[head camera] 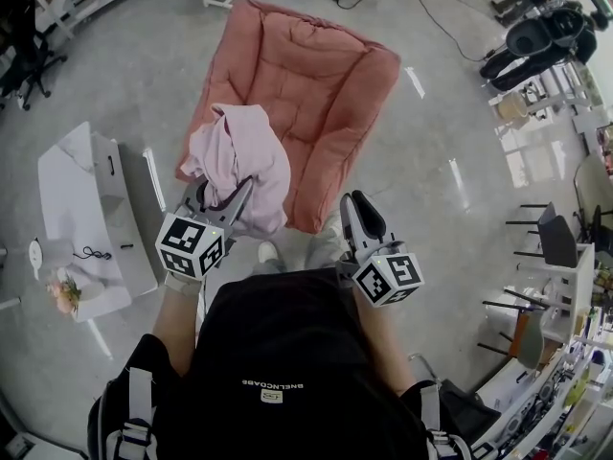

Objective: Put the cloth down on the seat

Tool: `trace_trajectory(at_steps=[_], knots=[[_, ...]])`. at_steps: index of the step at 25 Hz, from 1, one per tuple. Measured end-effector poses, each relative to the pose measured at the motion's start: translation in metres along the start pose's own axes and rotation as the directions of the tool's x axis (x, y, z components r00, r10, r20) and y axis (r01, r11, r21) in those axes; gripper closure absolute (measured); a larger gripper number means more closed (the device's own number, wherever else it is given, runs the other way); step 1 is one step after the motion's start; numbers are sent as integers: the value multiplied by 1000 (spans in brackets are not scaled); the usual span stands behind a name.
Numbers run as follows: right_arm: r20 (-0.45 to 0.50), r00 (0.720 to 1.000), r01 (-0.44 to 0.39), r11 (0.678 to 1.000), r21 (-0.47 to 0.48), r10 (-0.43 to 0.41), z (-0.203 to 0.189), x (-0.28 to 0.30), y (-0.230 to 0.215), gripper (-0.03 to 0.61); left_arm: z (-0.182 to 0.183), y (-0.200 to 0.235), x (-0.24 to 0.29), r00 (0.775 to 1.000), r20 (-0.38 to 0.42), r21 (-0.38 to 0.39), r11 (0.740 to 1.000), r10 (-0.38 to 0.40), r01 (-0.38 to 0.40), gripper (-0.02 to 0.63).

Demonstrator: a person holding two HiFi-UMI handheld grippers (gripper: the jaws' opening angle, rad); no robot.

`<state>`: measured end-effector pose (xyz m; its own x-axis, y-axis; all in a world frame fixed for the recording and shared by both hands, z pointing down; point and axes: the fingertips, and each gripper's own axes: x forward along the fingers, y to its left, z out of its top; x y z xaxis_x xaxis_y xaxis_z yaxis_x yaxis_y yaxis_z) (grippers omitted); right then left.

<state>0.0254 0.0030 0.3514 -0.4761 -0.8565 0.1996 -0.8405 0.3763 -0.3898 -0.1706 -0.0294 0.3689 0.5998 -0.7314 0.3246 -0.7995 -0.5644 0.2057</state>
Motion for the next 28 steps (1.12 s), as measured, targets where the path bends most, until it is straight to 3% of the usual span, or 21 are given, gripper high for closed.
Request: trace_trajectory(at_steps=[6,16,28], knots=[[-20,1000,-23,1000,17,23,3,14,-21,482,6,5,23,999,3,-45,998,33,-33,439],[-30,998,-59,998,26,59,31,42,-63,482,33,1,84,999,-2,-38,999,38,-38,437],[-31,1000,-1,998,60,2,64,73,-142,482,70,10,197,1000,-10,-34,999,-17,16,437]])
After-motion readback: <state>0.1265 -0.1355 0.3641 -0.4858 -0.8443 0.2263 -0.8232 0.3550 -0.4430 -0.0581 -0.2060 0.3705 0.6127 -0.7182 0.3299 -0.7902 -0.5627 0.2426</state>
